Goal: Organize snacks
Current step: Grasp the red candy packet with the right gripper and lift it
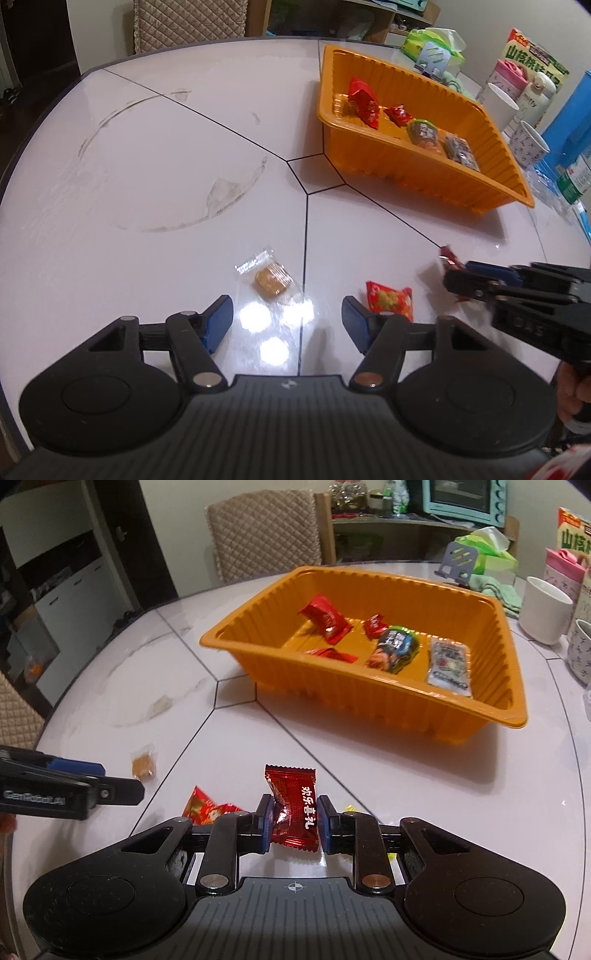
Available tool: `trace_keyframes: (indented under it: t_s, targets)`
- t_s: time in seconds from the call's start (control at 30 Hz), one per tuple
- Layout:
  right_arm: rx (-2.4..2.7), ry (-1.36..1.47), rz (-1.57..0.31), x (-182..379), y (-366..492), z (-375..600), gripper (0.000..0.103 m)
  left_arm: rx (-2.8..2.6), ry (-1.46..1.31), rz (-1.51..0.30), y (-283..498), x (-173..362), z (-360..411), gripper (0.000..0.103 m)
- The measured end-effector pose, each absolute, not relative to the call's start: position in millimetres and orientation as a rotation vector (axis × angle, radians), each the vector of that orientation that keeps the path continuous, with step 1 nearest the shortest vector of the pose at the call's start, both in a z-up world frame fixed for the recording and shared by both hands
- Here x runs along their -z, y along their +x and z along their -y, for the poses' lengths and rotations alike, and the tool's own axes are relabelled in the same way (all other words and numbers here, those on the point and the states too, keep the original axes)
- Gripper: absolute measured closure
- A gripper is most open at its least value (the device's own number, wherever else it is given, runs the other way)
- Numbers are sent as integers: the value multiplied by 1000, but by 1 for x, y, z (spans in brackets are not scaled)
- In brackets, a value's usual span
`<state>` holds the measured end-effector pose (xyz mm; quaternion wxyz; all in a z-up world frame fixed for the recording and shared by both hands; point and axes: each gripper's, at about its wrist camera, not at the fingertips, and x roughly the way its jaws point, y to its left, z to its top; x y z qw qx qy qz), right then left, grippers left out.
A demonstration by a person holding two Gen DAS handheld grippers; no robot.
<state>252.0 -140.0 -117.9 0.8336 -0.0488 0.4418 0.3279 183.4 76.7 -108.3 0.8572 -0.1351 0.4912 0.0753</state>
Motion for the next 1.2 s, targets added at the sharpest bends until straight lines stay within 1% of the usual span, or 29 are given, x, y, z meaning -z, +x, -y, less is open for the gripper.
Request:
trace_keyframes:
  t_s: [0.1,0.2,0.33,0.43,0.6,0.9,1.03,1.2]
  targets:
    - [-681,-85,-934,115,255,145,78,-161,-293,-1040,191,114,-80,45]
    - [-669,-70,-936,114,257,148,78,-139,-307,-1052,197,118,-80,54]
    - [-659,-60,-933,112,258,151,78,-121,-309,-1050,204,121,-78,58]
    - [-652,-53,-933,111,259,153,78,-106,-289,-1040,209,123,-76,64]
    - [-640,-42,-938,111,260,155,78,-89,-257,-1031,215,124,-76,66]
    - [-634,-39,-940,111,261,156,78,-91,-229,-1031,214,125,-79,76]
    - [-636,-41,-939,111,260,155,78,-99,-222,-1032,213,125,-80,83]
    - [-637,-40,-935,110,259,155,78,-106,-233,-1034,213,125,-82,85]
